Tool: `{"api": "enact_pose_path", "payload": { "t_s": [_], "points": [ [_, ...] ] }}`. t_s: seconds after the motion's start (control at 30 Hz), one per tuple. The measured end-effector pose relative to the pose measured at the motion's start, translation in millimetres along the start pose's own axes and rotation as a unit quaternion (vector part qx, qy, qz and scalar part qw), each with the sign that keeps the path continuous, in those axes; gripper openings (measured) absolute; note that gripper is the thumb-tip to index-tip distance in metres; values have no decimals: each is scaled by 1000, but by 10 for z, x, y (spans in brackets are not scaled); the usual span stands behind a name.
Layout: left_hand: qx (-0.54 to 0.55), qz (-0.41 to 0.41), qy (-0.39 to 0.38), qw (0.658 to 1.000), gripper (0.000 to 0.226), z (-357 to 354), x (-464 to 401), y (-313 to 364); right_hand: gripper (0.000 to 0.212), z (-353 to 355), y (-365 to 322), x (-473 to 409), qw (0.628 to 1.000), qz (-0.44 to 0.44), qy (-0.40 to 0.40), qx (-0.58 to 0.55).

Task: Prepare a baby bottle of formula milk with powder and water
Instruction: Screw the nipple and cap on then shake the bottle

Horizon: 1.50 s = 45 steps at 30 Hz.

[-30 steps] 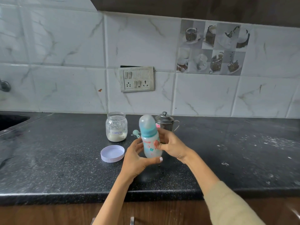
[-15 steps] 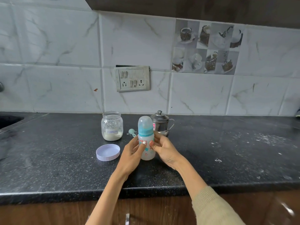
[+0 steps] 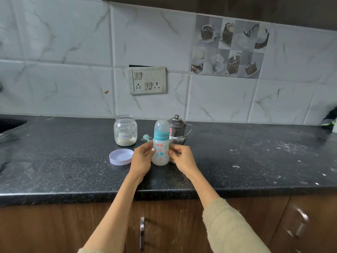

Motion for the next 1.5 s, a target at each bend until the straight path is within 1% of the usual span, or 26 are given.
{"api": "enact_pose_path", "payload": {
  "t_s": [0.17,0.33,0.43,0.53,0.6,0.67,0.8,0.97,1.13,1.27,1.5],
  "points": [
    [1,31,27,999,34,48,-32,-81,37,4,20,-2,1000,-6,-5,-14],
    [3,37,34,999,35,46,-25,-78,37,13,37,-12,1000,-2,-3,-8],
    [5,37,44,998,35,65,-28,-88,38,8,37,-18,1000,6,-5,20],
    [-5,40,57,998,35,77,-29,-89,42,-2,6,-2,997,21,-34,72],
    [-19,36,55,998,33,56,-53,-82,45,17,-9,9,994,29,-54,92],
    [-39,30,45,998,30,-12,-86,-48,46,95,-21,0,993,29,-55,99],
    [-85,26,31,996,29,-273,-168,19,45,370,-3,-59,991,25,-33,125],
    [-73,23,0,997,29,-835,-293,-23,43,865,198,-147,990,-8,10,144],
    [-73,26,-26,997,32,-1317,-514,-151,46,1279,386,-312,985,-43,44,162],
    [-92,23,-40,995,30,-1572,-771,-243,46,1478,489,-521,981,-65,54,176],
    [-113,36,-30,992,34,-1822,-1146,-396,47,1657,631,-879,976,-90,61,189]
  ]
}}
Point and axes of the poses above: each hand's wrist, its own x-axis away from the middle knuckle, its own z-axis out of the back of the hand, y = z × x, the point moved 9 cm from there along -x, towards the middle knuckle, and after that the axes turned 11 degrees about x, right-handed, at the moved point
